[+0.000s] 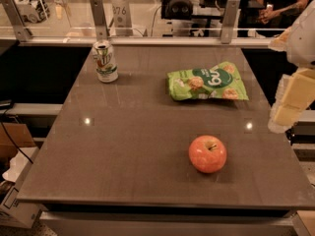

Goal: Move green rice chip bag near apple

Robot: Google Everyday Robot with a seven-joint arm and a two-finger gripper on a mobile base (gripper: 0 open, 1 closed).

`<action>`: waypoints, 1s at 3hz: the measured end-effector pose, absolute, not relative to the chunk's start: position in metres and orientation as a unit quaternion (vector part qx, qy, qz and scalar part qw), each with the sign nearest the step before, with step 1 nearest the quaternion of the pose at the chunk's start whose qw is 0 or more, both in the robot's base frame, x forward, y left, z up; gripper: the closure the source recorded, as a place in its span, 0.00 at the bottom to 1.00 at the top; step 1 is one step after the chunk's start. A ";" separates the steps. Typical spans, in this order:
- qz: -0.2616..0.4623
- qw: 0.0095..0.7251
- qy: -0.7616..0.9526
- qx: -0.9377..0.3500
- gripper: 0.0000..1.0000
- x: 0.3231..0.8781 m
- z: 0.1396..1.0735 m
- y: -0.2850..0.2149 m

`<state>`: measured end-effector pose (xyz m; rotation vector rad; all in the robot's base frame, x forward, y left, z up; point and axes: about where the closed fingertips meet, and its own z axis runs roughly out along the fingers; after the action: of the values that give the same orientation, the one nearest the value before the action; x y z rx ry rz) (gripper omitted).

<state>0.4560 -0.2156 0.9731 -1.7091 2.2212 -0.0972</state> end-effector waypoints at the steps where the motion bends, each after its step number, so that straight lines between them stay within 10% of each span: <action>1: -0.023 0.177 0.781 -0.599 0.00 0.483 0.967 -0.215; 3: -0.005 0.185 0.772 -0.608 0.00 0.539 0.943 -0.213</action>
Offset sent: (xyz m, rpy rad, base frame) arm 0.0917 0.0001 -0.0266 0.0728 -0.0158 0.0245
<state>0.5391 -0.2125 0.9430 -1.7142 2.1740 -0.0130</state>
